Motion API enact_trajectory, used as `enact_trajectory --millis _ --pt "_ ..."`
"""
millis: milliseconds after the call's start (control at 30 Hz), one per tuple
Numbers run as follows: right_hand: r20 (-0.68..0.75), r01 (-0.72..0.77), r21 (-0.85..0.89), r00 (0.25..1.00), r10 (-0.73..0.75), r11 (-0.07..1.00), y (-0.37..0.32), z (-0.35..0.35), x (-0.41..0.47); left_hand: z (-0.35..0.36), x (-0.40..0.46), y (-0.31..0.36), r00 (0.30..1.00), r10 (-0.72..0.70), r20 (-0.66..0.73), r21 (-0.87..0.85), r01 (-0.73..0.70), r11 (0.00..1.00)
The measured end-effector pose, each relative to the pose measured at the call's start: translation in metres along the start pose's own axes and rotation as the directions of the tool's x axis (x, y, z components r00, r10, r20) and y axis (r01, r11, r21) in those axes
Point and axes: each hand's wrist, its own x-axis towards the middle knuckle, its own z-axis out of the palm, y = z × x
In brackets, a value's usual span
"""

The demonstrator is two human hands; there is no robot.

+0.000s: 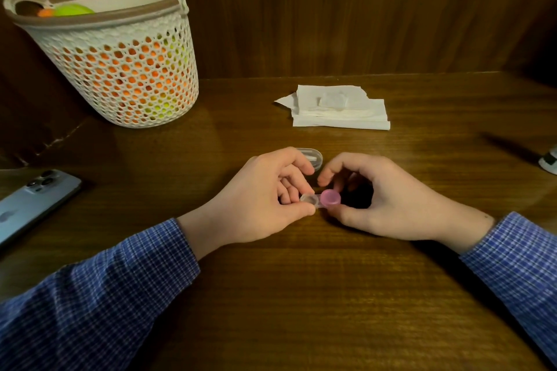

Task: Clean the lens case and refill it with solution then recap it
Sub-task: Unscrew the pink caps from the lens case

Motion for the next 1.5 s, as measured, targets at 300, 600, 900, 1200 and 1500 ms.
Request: enact_trajectory --millis 300,600,900,1200,1500 --pt "0.006 -0.003 0.004 1.000 0.003 1.000 0.000 0.000 0.000 0.000 0.000 0.000 1.000 0.000 0.003 -0.001 0.000 1.000" --pt "-0.038 -0.036 0.237 0.998 0.046 0.971 0.004 -0.016 0.002 0.001 -0.001 0.000 1.000 -0.006 -0.005 -0.004 0.006 1.000" --pt "-0.221 -0.148 0.316 0.949 0.224 0.937 0.027 -0.051 -0.015 0.005 -0.002 0.000 0.999 0.010 -0.033 -0.012 -0.010 1.000" --pt "-0.217 -0.255 0.196 0.930 0.296 0.947 0.034 -0.044 -0.010 0.007 -0.003 0.000 0.999 0.030 -0.042 0.010 -0.030 0.999" --pt "-0.239 -0.222 0.097 0.941 0.239 0.970 0.037 -0.040 -0.008 0.008 -0.003 0.000 0.998 0.034 -0.048 0.014 -0.034 0.999"
